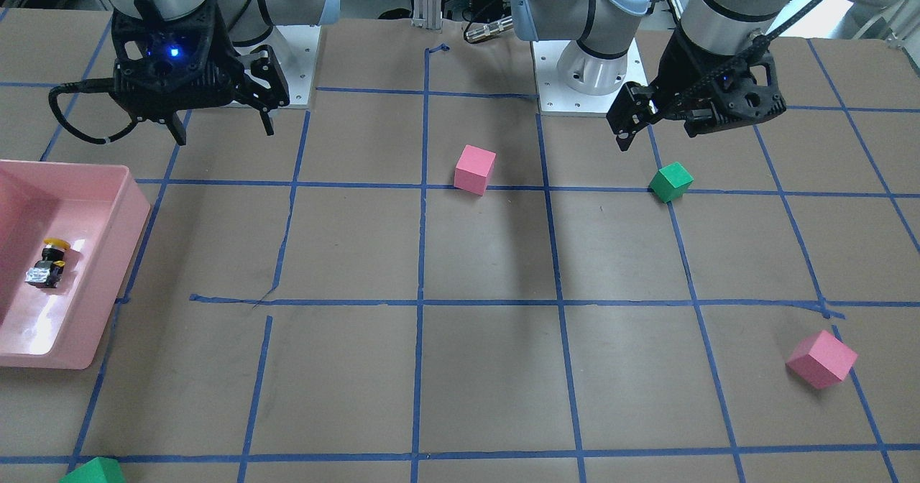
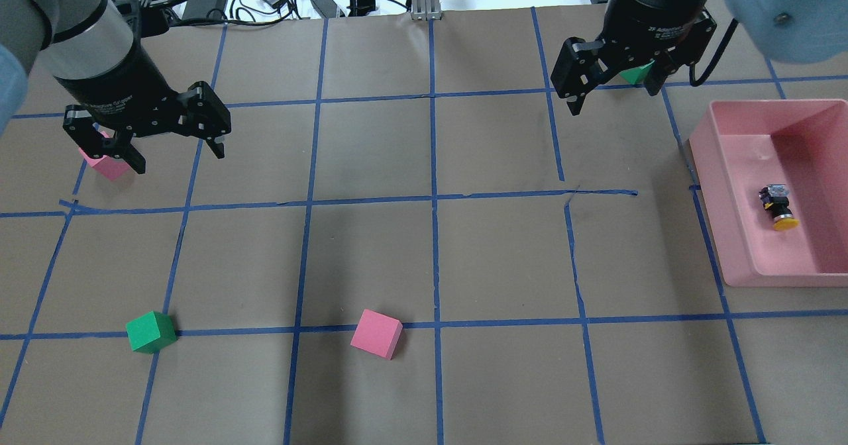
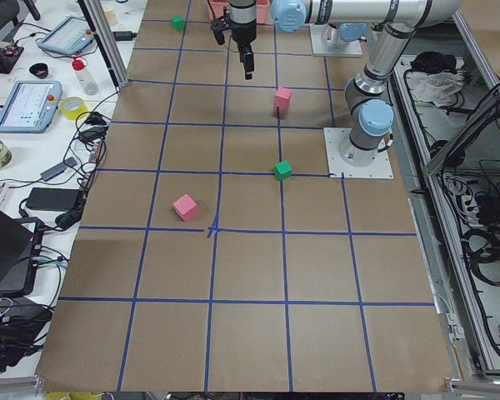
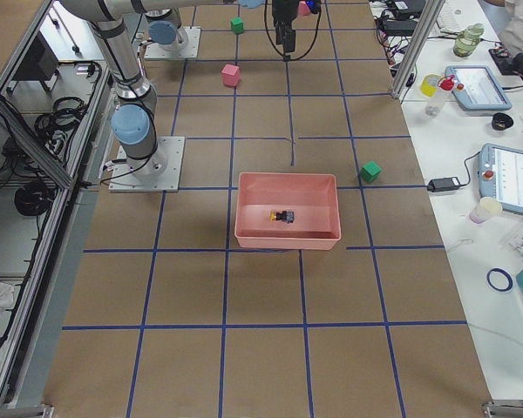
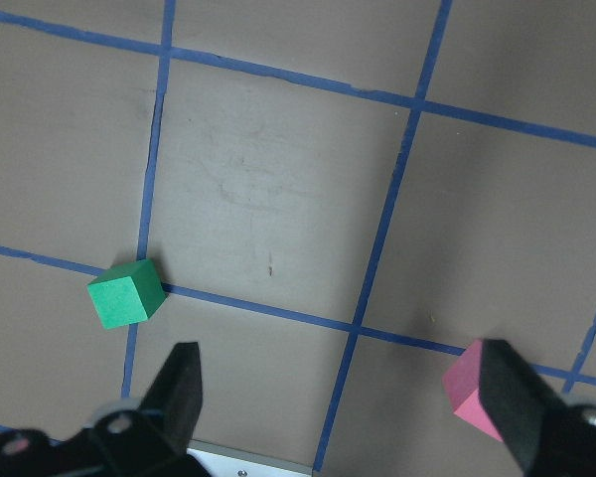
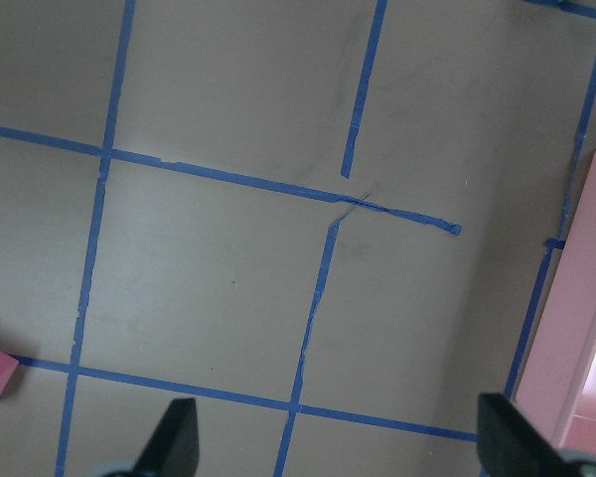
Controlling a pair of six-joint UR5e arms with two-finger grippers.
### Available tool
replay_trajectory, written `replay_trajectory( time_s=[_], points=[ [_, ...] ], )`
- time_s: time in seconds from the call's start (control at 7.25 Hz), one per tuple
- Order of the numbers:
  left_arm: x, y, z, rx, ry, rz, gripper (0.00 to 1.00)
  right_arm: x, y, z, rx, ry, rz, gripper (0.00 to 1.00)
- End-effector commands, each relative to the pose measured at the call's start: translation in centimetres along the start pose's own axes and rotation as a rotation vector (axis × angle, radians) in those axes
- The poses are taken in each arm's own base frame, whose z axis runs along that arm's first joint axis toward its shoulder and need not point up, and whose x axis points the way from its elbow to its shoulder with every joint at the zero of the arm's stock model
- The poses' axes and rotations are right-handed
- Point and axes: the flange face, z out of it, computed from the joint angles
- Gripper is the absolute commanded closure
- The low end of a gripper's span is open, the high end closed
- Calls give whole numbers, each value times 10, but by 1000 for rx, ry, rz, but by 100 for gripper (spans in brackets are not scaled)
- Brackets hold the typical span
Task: Align button upright
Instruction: 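Move the right gripper over the pink bin toward the push-button switch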
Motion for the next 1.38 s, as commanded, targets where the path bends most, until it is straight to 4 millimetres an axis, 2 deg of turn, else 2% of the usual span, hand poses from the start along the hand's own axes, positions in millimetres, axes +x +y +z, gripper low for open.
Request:
replay_trajectory(
  time_s=[0.0,0.14,0.41,0.55,0.69,0.97,1.1,1.24],
  points=[
    [-1,3,-2,4,-3,1,0,11,-2,3,0,-8,34,0],
    [-1,4,-1,0,-5,1,0,25,-4,8,-12,-11,55,0],
    [-1,5,0,-3,-6,1,0,65,-8,20,-39,-8,126,0],
    [-1,5,0,-3,-4,1,0,98,-8,28,-60,1,179,0],
    [-2,4,-1,-2,-5,1,0,153,3,49,-97,7,217,0],
    [-1,4,0,-4,-1,12,0,271,24,122,-60,13,218,1],
    [-1,3,2,-7,-3,13,0,318,34,168,-70,0,222,3],
    [-2,3,2,-6,-6,12,0,348,36,200,-55,-21,235,5]
  ],
)
